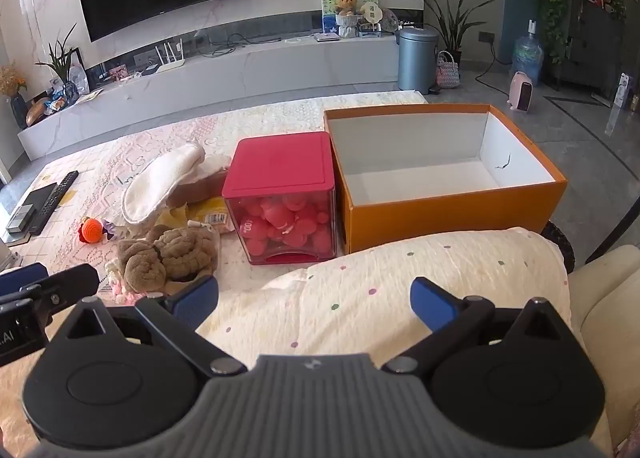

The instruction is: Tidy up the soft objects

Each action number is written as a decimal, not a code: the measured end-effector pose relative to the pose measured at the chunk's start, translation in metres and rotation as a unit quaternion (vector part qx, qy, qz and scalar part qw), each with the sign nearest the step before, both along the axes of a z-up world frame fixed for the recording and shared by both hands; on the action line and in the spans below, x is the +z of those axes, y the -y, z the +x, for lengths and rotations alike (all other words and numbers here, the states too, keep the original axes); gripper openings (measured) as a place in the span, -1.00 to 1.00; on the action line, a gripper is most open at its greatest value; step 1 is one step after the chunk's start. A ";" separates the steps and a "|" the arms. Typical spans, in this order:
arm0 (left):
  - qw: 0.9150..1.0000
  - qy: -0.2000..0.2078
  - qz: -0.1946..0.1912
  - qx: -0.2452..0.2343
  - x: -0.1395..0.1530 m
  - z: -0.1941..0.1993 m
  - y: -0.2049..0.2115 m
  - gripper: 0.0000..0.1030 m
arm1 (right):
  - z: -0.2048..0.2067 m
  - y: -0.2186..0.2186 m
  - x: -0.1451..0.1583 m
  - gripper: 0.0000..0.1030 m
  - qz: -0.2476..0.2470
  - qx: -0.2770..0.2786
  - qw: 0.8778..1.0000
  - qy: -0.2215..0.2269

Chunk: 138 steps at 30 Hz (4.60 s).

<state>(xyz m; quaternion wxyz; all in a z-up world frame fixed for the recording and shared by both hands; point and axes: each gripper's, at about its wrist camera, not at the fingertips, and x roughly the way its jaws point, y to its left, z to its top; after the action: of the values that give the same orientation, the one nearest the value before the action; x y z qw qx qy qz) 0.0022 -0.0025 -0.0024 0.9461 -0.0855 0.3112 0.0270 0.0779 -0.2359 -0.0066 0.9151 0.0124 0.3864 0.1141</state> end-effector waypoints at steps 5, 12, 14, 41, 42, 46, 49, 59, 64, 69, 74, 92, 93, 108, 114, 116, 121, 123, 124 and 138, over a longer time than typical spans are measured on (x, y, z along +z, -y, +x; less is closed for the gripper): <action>1.000 -0.002 0.000 0.000 0.000 0.000 0.001 0.75 | 0.000 0.000 0.000 0.95 -0.001 -0.001 1.000 -0.001; 1.000 -0.003 -0.003 0.000 -0.002 0.002 0.003 0.75 | 0.000 0.000 0.001 0.95 -0.001 -0.001 1.000 -0.001; 1.000 -0.003 -0.003 0.000 -0.002 0.002 0.003 0.75 | 0.000 0.000 0.001 0.95 -0.001 -0.001 1.000 -0.001; 1.000 -0.005 -0.004 -0.002 -0.004 0.000 0.003 0.75 | 0.000 0.002 0.000 0.95 0.001 -0.006 1.000 -0.003; 1.000 -0.005 -0.003 -0.002 -0.005 -0.001 0.004 0.75 | 0.000 0.002 0.000 0.95 0.001 -0.006 1.000 -0.004; 1.000 -0.005 -0.004 -0.001 -0.004 0.000 0.003 0.75 | 0.000 0.002 -0.001 0.95 0.001 -0.007 1.000 -0.005; 1.000 -0.006 -0.004 -0.001 -0.004 0.000 0.003 0.75 | 0.000 0.002 -0.001 0.95 0.000 -0.007 1.000 -0.005; 1.000 -0.008 -0.005 -0.001 -0.008 0.000 0.007 0.75 | 0.000 0.001 -0.002 0.95 0.001 -0.007 1.000 -0.006; 1.000 -0.008 -0.005 -0.002 -0.009 0.000 0.008 0.75 | 0.000 0.001 -0.002 0.95 0.001 -0.007 1.000 -0.006; 1.000 -0.009 -0.006 -0.002 -0.009 0.000 0.009 0.75 | 0.000 0.001 -0.002 0.95 0.000 -0.007 1.000 -0.007; 1.000 -0.009 -0.008 -0.002 -0.009 0.000 0.007 0.75 | 0.001 -0.002 -0.004 0.95 -0.003 -0.003 1.000 -0.008; 0.998 -0.055 -0.018 -0.028 -0.036 0.001 -0.050 -0.21 | 0.018 -0.051 -0.022 0.19 -0.003 0.102 0.994 -0.035; 0.998 -0.060 -0.016 -0.024 -0.038 0.002 -0.053 -0.23 | 0.021 -0.056 -0.024 0.17 -0.002 0.108 0.993 -0.041; 0.992 -0.117 0.005 0.037 -0.067 0.065 -0.111 -0.32 | 0.079 -0.152 -0.044 0.40 0.013 0.135 0.986 -0.098; 0.989 -0.139 -0.031 0.051 -0.086 0.073 -0.133 -0.32 | 0.104 -0.176 -0.064 0.49 0.019 0.119 0.984 -0.134; 0.987 -0.148 -0.037 0.049 -0.092 0.077 -0.135 -0.32 | 0.113 -0.182 -0.071 0.49 0.025 0.111 0.982 -0.151; 0.985 -0.161 -0.050 0.042 -0.102 0.085 -0.136 -0.32 | 0.127 -0.200 -0.084 0.77 0.019 0.098 0.981 -0.165; 0.984 -0.167 -0.053 0.042 -0.104 0.086 -0.137 -0.32 | 0.130 -0.206 -0.092 0.84 0.015 0.100 0.980 -0.170; 0.983 -0.168 -0.055 0.043 -0.105 0.086 -0.137 -0.32 | 0.131 -0.208 -0.097 0.86 0.015 0.101 0.979 -0.176; 0.978 -0.187 -0.093 0.031 -0.116 0.096 -0.136 0.28 | 0.117 -0.183 -0.084 0.00 0.048 0.145 0.977 -0.150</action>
<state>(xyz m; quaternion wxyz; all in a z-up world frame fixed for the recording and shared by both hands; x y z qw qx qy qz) 0.0982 0.1338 -0.1179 0.8580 -0.1763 0.4807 0.0425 0.1947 -0.0528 -0.0910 0.8192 0.0177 0.5107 0.2606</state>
